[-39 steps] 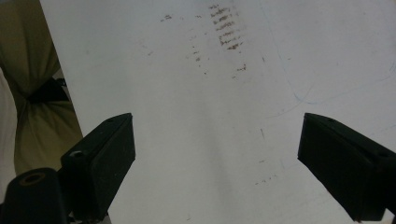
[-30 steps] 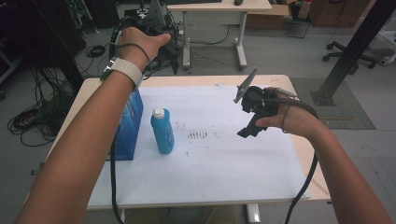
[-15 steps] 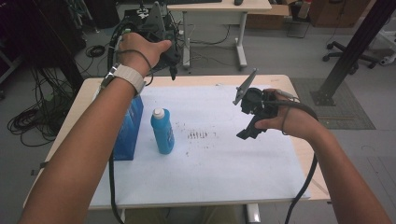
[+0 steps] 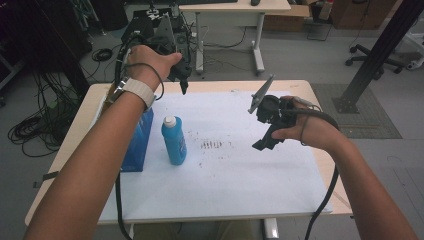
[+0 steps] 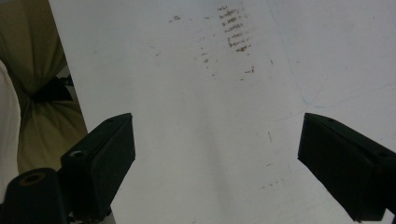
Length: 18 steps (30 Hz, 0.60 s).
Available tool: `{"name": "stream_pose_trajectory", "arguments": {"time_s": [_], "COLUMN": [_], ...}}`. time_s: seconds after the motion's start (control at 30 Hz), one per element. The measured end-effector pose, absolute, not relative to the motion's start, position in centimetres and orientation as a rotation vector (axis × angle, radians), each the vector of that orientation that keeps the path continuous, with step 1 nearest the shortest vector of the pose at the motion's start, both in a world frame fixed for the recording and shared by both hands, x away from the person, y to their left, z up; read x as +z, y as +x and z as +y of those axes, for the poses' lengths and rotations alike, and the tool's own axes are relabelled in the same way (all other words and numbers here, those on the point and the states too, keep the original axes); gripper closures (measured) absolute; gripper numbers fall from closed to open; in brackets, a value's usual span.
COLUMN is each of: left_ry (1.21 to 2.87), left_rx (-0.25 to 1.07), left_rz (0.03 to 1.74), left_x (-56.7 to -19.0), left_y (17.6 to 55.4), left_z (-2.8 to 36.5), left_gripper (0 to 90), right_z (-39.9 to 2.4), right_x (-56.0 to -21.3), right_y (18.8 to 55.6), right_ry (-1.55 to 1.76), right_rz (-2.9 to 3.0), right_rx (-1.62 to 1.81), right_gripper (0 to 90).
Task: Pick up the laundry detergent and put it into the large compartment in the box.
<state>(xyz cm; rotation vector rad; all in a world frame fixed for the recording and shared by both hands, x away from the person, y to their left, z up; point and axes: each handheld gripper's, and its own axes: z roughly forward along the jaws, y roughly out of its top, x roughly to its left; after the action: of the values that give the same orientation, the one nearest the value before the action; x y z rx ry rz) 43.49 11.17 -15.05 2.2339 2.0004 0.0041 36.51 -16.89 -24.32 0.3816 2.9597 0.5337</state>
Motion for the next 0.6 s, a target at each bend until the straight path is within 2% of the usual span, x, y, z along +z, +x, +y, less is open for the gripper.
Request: {"name": "stream_pose_trajectory", "arguments": {"time_s": [0.6], "left_ry": [2.238], "left_rx": [-0.041], "left_rz": [2.012], "left_x": [-17.8], "left_y": [43.0], "left_z": [11.5], "left_gripper": [8.0], "right_z": [-16.5], "right_x": [-24.5], "right_y": [36.2], "right_ry": [0.369], "right_rz": [2.962], "right_rx": [0.536], "right_gripper": [11.1]}}
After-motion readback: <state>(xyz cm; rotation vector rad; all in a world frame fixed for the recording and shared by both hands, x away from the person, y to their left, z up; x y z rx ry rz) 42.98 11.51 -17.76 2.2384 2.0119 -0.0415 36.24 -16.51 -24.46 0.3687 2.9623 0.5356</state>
